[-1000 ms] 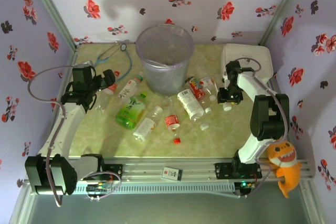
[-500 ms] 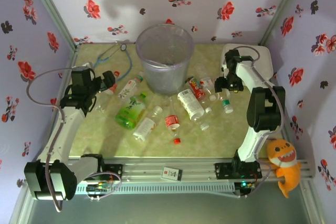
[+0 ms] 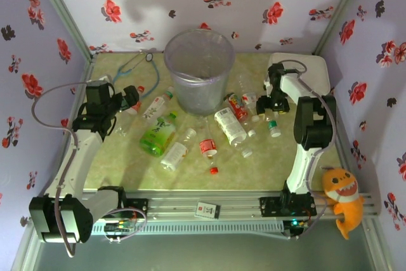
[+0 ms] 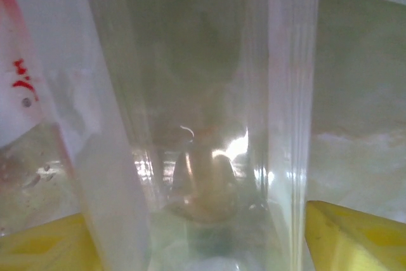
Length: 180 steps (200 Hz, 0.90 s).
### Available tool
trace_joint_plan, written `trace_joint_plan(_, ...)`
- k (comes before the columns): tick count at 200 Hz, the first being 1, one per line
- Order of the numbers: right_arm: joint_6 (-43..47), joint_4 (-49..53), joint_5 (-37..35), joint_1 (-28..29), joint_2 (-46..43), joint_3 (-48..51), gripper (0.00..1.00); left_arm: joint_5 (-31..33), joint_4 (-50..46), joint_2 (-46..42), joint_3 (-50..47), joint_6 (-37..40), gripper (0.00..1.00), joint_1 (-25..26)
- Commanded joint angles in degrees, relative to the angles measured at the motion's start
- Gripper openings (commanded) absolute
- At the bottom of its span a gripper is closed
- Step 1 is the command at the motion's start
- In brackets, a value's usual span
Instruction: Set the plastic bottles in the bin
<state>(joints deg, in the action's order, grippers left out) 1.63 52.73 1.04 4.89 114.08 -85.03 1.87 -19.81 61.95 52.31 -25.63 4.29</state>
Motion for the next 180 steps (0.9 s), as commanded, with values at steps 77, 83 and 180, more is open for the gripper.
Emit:
trace_joint_plan(77,-0.5,1.3,-0.3,-0.2,-7.9,-1.2,0.53,0.0,1.1,-0.1,-0.3,-0.6,1.0,0.5)
trace_joint_plan(83,-0.6,1.8,-0.6,-0.2,-9.1,-1.2,0.52,-0.2,1.2,0.1,-0.3,-0.8,1.0,0.5)
trace_joint_plan(180,-6.3,-14.0,3.3,5.0,-31.5,-2.4,0.5,-5.2,4.4,1.7,0.5,-5.2,1.0,1.7)
